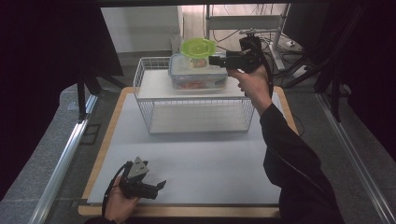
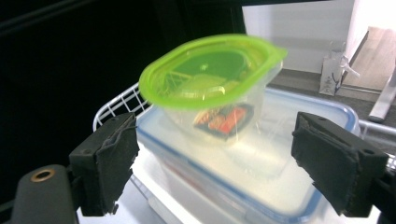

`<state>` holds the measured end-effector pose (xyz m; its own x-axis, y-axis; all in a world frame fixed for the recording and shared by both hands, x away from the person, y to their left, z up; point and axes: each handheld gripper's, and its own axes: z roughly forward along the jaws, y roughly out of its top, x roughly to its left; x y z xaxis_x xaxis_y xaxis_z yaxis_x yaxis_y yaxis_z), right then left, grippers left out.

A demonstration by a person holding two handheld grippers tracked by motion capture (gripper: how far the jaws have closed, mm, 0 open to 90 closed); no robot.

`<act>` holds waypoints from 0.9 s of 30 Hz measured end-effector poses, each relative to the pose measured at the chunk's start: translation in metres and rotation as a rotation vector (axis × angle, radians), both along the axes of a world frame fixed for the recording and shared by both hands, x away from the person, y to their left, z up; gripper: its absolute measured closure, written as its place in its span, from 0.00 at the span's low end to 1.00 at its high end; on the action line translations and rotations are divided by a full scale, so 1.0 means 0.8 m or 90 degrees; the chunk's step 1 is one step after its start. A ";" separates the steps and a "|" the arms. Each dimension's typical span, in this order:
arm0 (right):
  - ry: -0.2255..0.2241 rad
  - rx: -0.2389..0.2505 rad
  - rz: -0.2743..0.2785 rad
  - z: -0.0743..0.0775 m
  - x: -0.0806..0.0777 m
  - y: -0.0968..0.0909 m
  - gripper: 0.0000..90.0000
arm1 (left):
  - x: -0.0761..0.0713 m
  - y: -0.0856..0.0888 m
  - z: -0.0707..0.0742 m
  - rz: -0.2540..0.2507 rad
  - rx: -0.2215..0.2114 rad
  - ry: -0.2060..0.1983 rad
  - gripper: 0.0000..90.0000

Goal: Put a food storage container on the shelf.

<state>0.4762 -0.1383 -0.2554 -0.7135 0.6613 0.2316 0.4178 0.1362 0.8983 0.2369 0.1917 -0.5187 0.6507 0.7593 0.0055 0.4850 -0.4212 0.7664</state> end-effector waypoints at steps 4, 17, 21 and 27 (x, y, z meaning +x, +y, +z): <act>-0.007 -0.004 0.009 -0.007 -0.014 -0.005 0.14 | 0.000 0.000 0.001 0.001 -0.003 -0.004 0.02; -0.024 -0.024 0.033 -0.024 -0.042 -0.015 0.12 | -0.001 0.003 0.004 -0.001 -0.035 -0.012 0.00; -0.030 -0.027 0.048 -0.032 -0.054 -0.016 0.11 | -0.002 0.004 0.005 -0.003 -0.045 -0.016 0.00; -0.044 -0.041 0.058 -0.040 -0.066 -0.016 0.10 | -0.002 0.004 0.005 -0.005 -0.048 -0.019 0.00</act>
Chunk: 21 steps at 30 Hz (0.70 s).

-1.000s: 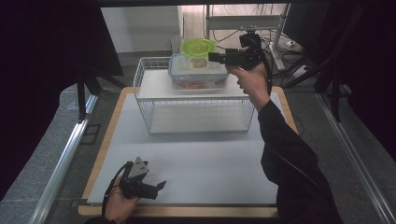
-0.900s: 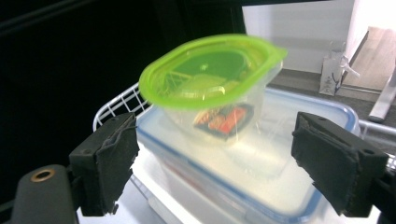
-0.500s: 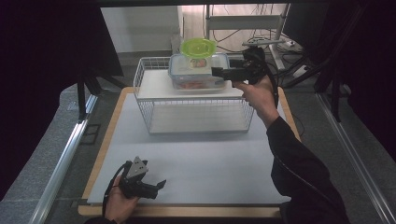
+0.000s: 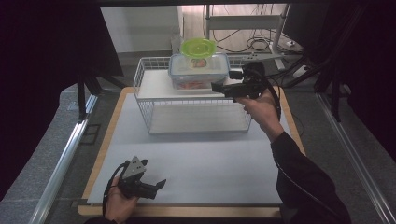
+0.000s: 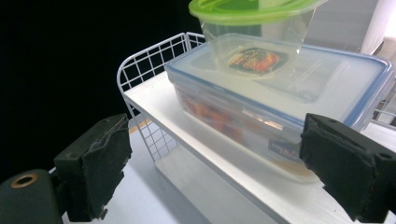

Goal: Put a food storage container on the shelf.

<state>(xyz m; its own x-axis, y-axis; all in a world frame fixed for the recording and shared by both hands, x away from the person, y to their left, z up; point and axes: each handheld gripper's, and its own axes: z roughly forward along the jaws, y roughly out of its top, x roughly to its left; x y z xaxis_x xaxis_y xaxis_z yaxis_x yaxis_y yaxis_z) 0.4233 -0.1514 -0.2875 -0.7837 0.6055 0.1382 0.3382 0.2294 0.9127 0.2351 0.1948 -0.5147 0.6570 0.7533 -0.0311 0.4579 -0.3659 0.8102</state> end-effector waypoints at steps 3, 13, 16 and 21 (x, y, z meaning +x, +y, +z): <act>0.001 0.000 0.007 -0.004 -0.004 0.000 0.09 | 0.000 0.000 0.000 -0.001 0.001 -0.002 0.00; -0.009 -0.018 0.023 -0.026 -0.017 0.002 0.07 | -0.001 0.000 0.000 -0.006 0.001 -0.007 0.00; -0.009 -0.030 0.027 -0.035 -0.020 0.002 0.06 | -0.001 0.000 0.000 -0.005 0.001 -0.009 0.00; -0.004 -0.032 0.035 -0.046 -0.025 0.001 0.05 | 0.000 0.001 0.000 -0.007 0.003 -0.009 0.00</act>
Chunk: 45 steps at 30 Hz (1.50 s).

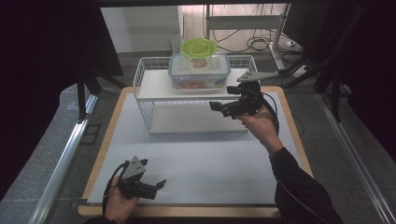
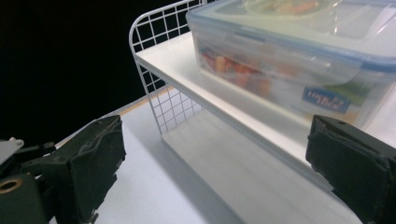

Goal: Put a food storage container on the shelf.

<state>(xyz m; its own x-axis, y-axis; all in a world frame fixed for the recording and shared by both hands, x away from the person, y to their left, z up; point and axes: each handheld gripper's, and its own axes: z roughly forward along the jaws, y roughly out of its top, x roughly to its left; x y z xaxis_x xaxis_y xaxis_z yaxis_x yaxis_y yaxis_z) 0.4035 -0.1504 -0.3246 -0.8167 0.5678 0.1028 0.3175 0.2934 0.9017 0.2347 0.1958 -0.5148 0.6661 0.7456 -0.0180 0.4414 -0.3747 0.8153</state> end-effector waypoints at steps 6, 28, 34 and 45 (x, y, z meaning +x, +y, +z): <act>-0.005 0.004 -0.004 -0.016 -0.009 -0.005 0.04 | 0.000 -0.001 0.000 -0.002 0.002 -0.001 0.00; -0.041 -0.024 0.011 -0.061 -0.039 -0.017 0.04 | -0.001 -0.004 -0.001 -0.014 0.004 -0.002 0.00; -0.054 -0.042 0.018 -0.067 -0.047 -0.017 0.03 | -0.001 -0.004 -0.002 -0.018 0.007 -0.002 0.00; -0.059 -0.048 0.026 -0.076 -0.064 -0.025 0.03 | -0.001 -0.006 -0.002 -0.022 0.014 0.002 0.00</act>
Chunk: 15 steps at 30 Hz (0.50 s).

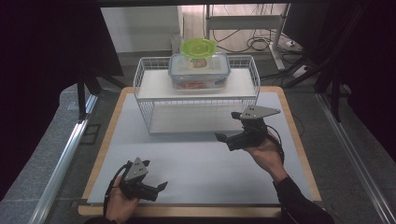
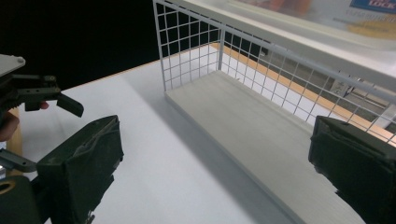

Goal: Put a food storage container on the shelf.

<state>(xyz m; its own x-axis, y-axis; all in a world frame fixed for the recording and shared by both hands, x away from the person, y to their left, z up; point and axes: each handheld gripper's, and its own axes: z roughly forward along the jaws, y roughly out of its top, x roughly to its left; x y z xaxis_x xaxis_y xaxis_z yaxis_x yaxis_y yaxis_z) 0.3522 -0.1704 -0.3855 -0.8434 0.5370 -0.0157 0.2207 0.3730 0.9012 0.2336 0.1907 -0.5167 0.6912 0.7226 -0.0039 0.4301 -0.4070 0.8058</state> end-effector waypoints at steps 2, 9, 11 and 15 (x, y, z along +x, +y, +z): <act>-0.002 0.000 -0.001 -0.003 -0.003 -0.001 0.03 | 0.000 0.000 0.000 -0.001 0.001 0.000 0.00; -0.013 -0.014 -0.007 -0.018 -0.016 -0.009 0.03 | 0.000 -0.001 0.000 -0.004 0.006 0.000 0.00; -0.013 -0.024 -0.012 -0.024 -0.020 -0.014 0.03 | 0.000 -0.001 0.000 -0.005 0.007 -0.001 0.00; -0.007 -0.032 -0.021 -0.032 -0.025 -0.022 0.02 | 0.001 -0.002 -0.001 -0.005 0.008 0.000 0.00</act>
<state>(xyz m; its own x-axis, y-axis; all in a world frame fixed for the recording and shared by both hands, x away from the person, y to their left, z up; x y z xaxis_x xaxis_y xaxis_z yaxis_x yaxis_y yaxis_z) 0.3318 -0.1879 -0.4112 -0.8245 0.5634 -0.0529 0.2237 0.4104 0.8840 0.2340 0.1894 -0.5173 0.6972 0.7169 0.0051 0.4267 -0.4207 0.8006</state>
